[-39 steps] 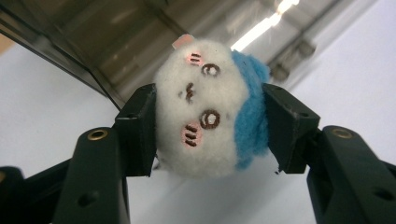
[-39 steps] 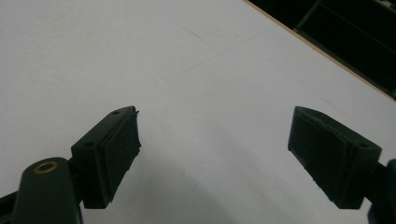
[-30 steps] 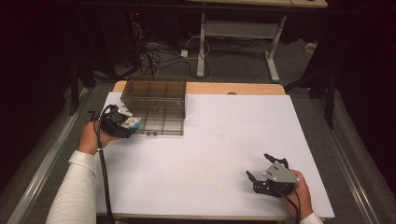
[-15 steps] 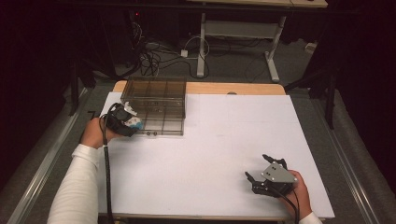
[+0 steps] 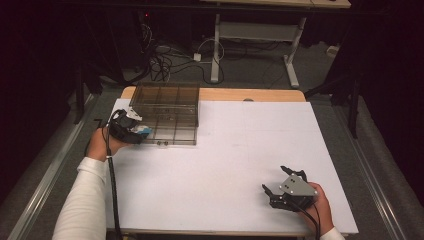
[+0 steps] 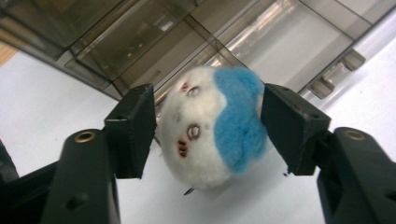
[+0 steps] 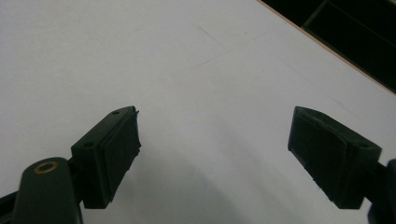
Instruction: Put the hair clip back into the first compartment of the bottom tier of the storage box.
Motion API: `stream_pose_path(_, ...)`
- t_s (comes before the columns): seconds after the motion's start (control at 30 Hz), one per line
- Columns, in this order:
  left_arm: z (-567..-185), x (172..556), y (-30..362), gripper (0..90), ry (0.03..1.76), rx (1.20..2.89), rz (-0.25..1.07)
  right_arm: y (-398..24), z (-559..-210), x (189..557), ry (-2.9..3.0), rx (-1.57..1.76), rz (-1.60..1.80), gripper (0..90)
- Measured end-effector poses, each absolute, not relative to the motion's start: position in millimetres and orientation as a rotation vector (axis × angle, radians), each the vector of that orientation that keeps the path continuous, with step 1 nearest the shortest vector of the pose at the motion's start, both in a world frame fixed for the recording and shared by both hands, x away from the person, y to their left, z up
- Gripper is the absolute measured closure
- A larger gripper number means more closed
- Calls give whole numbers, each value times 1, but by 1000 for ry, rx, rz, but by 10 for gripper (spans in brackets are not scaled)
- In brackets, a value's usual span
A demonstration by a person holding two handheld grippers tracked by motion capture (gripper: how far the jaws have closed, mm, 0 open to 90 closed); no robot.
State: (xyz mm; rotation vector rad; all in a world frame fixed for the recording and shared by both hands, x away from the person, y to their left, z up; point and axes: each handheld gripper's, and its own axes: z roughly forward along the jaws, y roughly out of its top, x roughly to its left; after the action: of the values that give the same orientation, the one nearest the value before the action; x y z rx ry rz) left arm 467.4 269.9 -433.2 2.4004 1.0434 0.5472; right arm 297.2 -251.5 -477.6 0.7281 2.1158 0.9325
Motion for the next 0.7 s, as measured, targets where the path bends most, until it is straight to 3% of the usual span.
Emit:
stream_pose_path(0.07, -434, 467, 273, 460, 1048, 2375, 519, -252, -478, 297, 2117, 723, 931, 170)
stream_pose_path(0.23, -437, 467, 278, 529, 1050, 2326, 458, -251, -478, 297, 2118, 723, 930, 170)
stream_pose_path(0.37, -439, 468, 277, 539, 1026, 2301, 444, -251, -478, 297, 2117, 723, 929, 170)
stream_pose_path(0.7, -436, 464, 274, 525, 1048, 2238, 548, -252, -477, 296, 2110, 728, 931, 170)
